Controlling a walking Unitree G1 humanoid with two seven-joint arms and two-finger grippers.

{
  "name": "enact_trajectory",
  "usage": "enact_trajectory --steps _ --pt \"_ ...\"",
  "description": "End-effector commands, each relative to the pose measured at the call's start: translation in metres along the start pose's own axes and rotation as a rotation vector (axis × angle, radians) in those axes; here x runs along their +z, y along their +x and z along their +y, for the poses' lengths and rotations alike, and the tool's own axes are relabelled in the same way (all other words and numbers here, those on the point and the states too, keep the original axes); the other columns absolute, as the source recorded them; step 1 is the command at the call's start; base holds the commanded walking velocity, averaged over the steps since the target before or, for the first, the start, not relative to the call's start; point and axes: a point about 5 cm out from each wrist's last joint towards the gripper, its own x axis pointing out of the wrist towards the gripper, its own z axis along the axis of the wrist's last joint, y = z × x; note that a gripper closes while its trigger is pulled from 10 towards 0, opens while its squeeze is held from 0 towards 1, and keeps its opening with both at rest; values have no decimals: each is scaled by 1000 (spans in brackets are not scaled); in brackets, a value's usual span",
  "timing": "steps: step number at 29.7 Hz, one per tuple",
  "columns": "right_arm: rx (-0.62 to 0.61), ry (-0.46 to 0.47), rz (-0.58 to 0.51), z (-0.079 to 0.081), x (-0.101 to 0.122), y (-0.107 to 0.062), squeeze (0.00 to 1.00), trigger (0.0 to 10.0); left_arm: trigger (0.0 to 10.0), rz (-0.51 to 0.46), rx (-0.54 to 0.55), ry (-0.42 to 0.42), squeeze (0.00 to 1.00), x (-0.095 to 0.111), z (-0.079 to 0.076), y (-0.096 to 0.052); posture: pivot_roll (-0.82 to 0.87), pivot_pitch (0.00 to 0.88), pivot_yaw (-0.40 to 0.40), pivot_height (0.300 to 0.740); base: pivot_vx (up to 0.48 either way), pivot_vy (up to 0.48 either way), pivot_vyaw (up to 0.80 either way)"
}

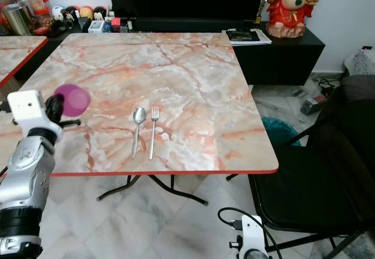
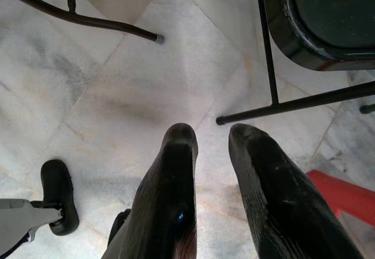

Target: Setting the table

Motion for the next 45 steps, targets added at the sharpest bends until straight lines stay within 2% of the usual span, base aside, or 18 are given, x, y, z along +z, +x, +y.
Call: enact_trajectory --steps 1,7,11,24,36,45 --pt "-3 16 -3 -1 -1 0 0 10000 10000 -34 30 31 0 4 8 1 72 0 -8 740 0 0 0" --pt "-3 9 -1 -1 -1 0 0 10000 10000 -48 42 33 0 3 11 3 72 0 -9 740 0 231 0" --pt "-6 13 1 -1 -2 0 0 10000 10000 -60 33 26 0 6 3 6 66 0 -7 740 0 480 0" --pt "-10 -17 -3 -1 -1 0 0 10000 10000 -100 31 35 0 14 2 9 65 0 -2 740 0 480 34" --pt "-6 -4 1 0 -3 -1 0 10000 10000 -117 27 39 0 17 0 7 74 0 4 740 0 480 127" --pt "6 2 2 2 -4 -1 0 10000 10000 -117 48 53 0 16 7 1 78 0 4 740 0 480 0"
